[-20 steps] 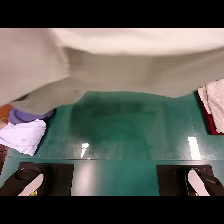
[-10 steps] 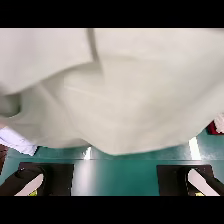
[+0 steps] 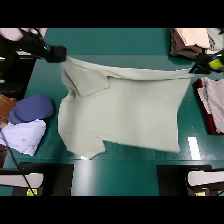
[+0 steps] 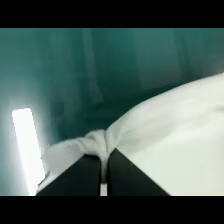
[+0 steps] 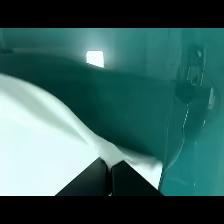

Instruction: Fold the shirts.

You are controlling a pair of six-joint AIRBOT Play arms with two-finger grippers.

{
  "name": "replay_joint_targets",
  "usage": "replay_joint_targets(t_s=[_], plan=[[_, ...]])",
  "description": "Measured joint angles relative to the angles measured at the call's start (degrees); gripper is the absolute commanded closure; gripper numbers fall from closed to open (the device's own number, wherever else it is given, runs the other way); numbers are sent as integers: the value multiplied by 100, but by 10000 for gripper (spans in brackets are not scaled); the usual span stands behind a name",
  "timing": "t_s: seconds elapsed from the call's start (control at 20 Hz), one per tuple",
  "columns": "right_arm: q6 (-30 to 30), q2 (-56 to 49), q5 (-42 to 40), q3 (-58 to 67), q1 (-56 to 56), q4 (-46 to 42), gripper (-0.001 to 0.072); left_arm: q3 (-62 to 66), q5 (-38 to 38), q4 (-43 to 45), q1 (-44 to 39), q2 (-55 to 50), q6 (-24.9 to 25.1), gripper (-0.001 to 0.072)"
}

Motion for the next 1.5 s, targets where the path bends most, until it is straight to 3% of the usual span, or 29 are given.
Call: replay_joint_targets(t_s=[0.2,0.35,0.55,0.8,0.85,0.9,0.95,1.25,1.5], plan=[[-164,-1032,-363,793,42,-17,698,-37,682,-20,0,-610,109,684],[-372,-1228,-531,861,63,-20,699,-42,713,-31,7,-767,439,684],[-586,-957,-688,39,63,-52,698,-348,238,-28,11,-835,929,684],[-675,-579,-879,-1143,61,-59,694,-1102,122,208,11,-866,1071,681],[-684,-525,-890,-1303,57,-35,605,-1185,118,323,15,-861,1032,634],[-688,-494,-892,-1412,55,-2,413,-1239,83,422,31,-861,986,385],[-699,-470,-881,-1491,44,61,347,-1261,4,507,66,-863,929,143],[-837,76,-564,-1834,-197,562,347,-1416,-807,535,684,-315,767,161],[-876,1248,-518,-2811,-278,686,347,-3008,-1012,-39,1126,1176,682,162]])
